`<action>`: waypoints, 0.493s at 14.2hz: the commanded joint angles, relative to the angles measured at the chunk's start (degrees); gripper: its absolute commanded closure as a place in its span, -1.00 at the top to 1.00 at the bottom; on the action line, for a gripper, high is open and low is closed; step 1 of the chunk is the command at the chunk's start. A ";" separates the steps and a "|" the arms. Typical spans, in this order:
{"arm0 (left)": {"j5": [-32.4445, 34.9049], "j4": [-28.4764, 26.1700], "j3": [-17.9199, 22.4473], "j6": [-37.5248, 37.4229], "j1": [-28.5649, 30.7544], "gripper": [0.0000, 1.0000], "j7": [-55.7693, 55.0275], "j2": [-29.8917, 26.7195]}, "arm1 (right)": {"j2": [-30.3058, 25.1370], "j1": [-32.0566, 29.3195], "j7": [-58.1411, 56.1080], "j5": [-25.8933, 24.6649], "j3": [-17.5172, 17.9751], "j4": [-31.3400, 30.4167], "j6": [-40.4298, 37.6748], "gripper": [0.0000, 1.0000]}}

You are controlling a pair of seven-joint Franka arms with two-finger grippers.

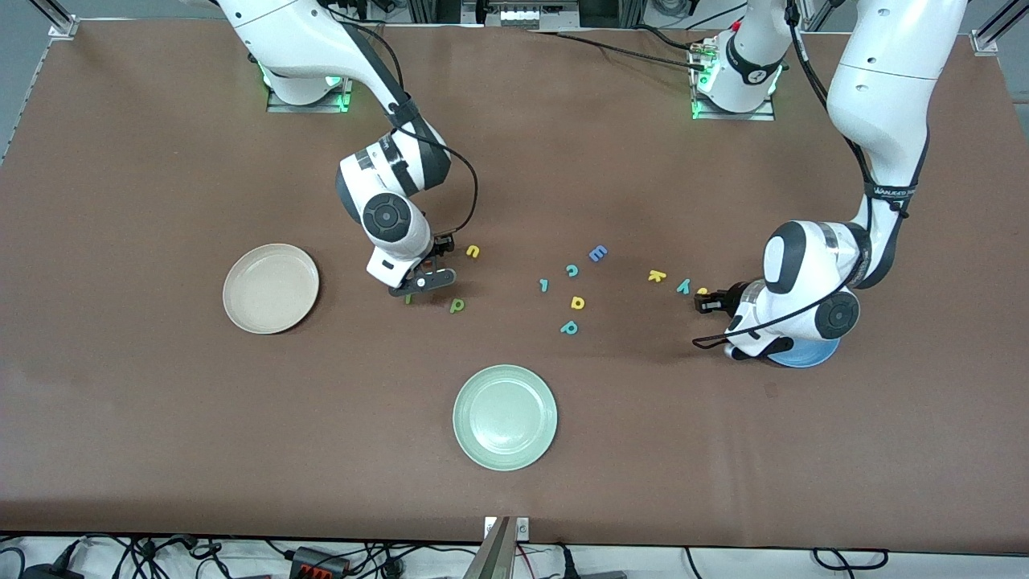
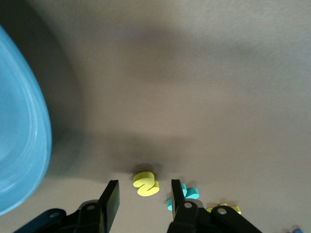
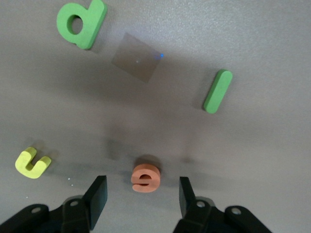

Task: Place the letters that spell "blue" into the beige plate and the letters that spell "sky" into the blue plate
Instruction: 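Close the right gripper on the orange e while the left gripper grasps the yellow s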

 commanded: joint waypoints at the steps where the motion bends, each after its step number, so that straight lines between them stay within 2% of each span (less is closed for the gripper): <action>1: -1.16 -1.92 -0.38 0.20 0.84 -0.01 0.18 -1.13 | 0.41 0.53 0.26 0.99 -0.45 -0.04 0.84 0.27; 4: -1.25 -1.74 -0.38 0.20 0.66 -0.11 -0.61 -0.08 | 0.68 0.53 0.17 0.99 -0.54 -0.04 0.58 0.25; 7: -1.78 -1.30 -0.38 0.29 0.75 -0.11 -0.61 0.63 | 0.85 0.35 -0.35 0.99 -0.45 -0.04 0.57 0.09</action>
